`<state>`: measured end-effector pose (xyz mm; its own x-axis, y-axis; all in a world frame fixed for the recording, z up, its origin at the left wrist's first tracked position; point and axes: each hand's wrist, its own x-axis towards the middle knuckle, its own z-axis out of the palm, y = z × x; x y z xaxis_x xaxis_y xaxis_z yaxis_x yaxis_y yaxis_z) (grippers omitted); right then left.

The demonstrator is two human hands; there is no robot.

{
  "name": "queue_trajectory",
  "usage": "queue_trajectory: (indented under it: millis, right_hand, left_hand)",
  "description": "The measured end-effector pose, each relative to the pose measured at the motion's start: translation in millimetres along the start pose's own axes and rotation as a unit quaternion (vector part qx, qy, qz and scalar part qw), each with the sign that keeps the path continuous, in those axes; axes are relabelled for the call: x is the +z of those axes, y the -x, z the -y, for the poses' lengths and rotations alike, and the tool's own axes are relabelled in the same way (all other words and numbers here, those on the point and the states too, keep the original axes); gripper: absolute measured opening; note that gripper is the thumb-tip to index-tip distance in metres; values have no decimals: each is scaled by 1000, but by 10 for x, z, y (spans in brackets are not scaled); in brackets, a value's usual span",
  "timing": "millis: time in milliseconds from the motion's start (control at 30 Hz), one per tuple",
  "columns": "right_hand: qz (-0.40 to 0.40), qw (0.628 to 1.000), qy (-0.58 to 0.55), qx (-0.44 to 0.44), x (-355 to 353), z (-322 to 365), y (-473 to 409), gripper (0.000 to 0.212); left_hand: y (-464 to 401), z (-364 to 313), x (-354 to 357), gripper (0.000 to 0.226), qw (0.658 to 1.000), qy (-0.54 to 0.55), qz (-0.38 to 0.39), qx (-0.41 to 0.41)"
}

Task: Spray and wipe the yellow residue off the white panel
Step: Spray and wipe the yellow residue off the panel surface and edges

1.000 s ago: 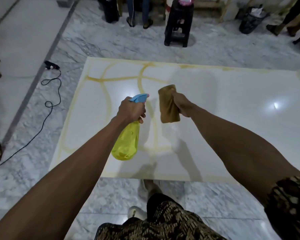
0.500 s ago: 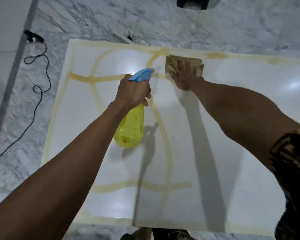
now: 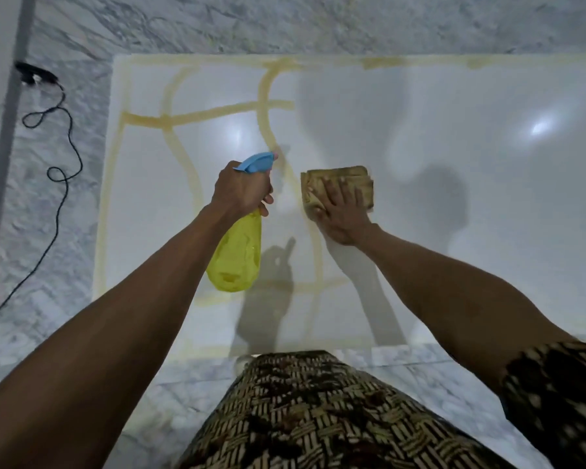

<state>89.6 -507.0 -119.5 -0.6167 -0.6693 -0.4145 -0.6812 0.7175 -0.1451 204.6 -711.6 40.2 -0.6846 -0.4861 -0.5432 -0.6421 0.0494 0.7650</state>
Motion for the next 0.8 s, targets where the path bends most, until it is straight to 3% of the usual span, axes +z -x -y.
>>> queue_trajectory:
  millis: [67,200,400,533,600,667,700,767,800]
  right_hand:
    - [21,1000,20,13,125,186,570,63]
    - [39,995,-87,-1,350,467,1362,67]
    - [114,993,-31,12,703,812,2113,61]
    - [195,978,-71,11,509,939,2297,59]
    - [201,968,-143,39,191,943,2289,67]
    - [159,937,-299,81,-189,956,2295,72]
    - [125,910,-385,91,-339,968,2298,64]
    - [59,828,-548,102,-601,1011,2279,48]
    - [41,763,-637,99,-705,1046,2270,46]
  left_hand:
    - [308,174,51,43,1000,-8,10,-1]
    - [802,508,150,40,999,-13,31,-11]
    - [1358,877,241,36,999,-30,42,-7]
    - [1577,892,227,40,998,-34,44,15]
    - [1665,836,181,41,998,-34,41,33]
    - [1744,739,127,45,997,-34,34,53]
    - [1790,689,93,46,997,-37,31,62]
    - [1885,592,16,43,995,-46,28,84]
    - [1924,553,-15,38,994,-48,29,92]
